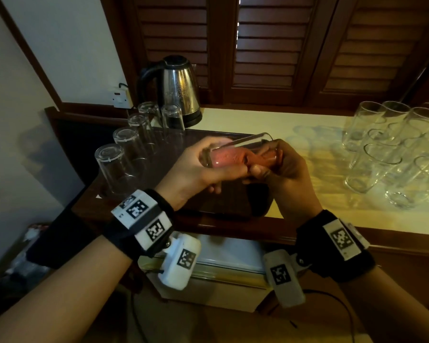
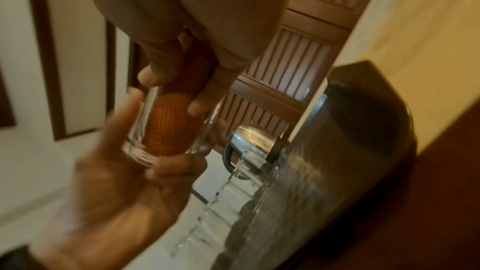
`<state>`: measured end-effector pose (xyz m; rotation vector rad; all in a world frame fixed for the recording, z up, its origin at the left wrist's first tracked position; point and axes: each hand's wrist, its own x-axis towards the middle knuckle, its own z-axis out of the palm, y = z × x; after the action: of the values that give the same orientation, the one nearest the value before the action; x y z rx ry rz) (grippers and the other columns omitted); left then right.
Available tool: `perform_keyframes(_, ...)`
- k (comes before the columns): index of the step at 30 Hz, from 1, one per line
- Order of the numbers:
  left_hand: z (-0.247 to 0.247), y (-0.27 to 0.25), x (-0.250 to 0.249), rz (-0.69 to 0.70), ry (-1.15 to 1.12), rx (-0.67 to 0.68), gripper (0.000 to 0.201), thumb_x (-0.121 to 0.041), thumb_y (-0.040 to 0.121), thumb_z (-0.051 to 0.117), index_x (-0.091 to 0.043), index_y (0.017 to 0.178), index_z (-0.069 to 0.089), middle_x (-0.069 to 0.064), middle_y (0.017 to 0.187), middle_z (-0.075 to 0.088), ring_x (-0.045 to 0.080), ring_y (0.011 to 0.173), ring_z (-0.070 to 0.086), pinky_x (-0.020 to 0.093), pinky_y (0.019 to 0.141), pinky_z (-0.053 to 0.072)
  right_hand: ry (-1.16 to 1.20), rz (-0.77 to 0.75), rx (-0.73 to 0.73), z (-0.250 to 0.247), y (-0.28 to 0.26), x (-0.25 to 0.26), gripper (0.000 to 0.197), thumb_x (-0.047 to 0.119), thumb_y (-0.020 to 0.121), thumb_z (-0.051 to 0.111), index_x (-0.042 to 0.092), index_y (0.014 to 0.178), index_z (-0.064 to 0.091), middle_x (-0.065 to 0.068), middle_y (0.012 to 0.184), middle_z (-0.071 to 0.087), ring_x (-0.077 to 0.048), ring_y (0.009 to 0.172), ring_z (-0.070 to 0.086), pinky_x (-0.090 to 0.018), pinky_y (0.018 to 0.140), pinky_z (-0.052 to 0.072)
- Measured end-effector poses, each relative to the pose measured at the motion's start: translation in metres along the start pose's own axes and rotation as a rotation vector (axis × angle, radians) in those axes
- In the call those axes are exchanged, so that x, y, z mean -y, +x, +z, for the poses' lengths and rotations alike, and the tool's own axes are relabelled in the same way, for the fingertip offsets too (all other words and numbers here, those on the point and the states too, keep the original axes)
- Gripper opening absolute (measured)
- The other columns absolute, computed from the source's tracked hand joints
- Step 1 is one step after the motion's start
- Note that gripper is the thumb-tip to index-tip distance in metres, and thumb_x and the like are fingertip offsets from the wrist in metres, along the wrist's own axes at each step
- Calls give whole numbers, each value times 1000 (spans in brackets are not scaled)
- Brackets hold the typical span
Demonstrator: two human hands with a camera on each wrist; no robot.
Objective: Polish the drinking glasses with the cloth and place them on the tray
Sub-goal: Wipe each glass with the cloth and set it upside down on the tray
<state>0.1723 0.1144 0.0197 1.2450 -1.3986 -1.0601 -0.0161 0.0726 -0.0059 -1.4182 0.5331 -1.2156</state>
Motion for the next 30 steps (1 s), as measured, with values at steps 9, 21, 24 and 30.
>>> perform_keyframes(9, -8, -1, 3, 491, 649, -137, 74, -32, 64, 92, -27, 131, 60, -11, 125, 63, -5, 112, 58, 7, 95, 43, 2, 83, 9, 6, -3, 5, 17, 15, 83, 65, 6, 93, 54, 3, 72, 66, -16, 65, 66, -27, 58, 57)
perform_keyframes(21, -5, -2, 7, 509, 755, -193, 76, -42, 65, 89, -22, 132, 61, 0, 122, 65, 10, 108, 63, 24, 95, 51, -4, 92, -72, 10, -6, 6, 20, 19, 81, 67, 7, 87, 54, -2, 72, 58, -13, 62, 62, -25, 54, 54)
perform_keyframes(24, -2, -1, 7, 495, 673, -167, 74, -44, 66, 87, -25, 132, 58, -7, 123, 63, 4, 109, 61, 20, 94, 50, 20, 44, -118, 8, -8, 10, 23, 19, 81, 73, 6, 88, 55, -2, 73, 61, -17, 67, 66, -27, 57, 57)
perform_keyframes(30, 7, 0, -6, -53, -53, -15, 47, -45, 72, 79, -20, 109, 64, -3, 79, 69, 15, 53, 56, 23, 45, 43, -83, 5, -58, 7, -7, 15, 16, 7, 83, 68, 8, 90, 54, 8, 72, 69, -10, 72, 70, -26, 61, 60)
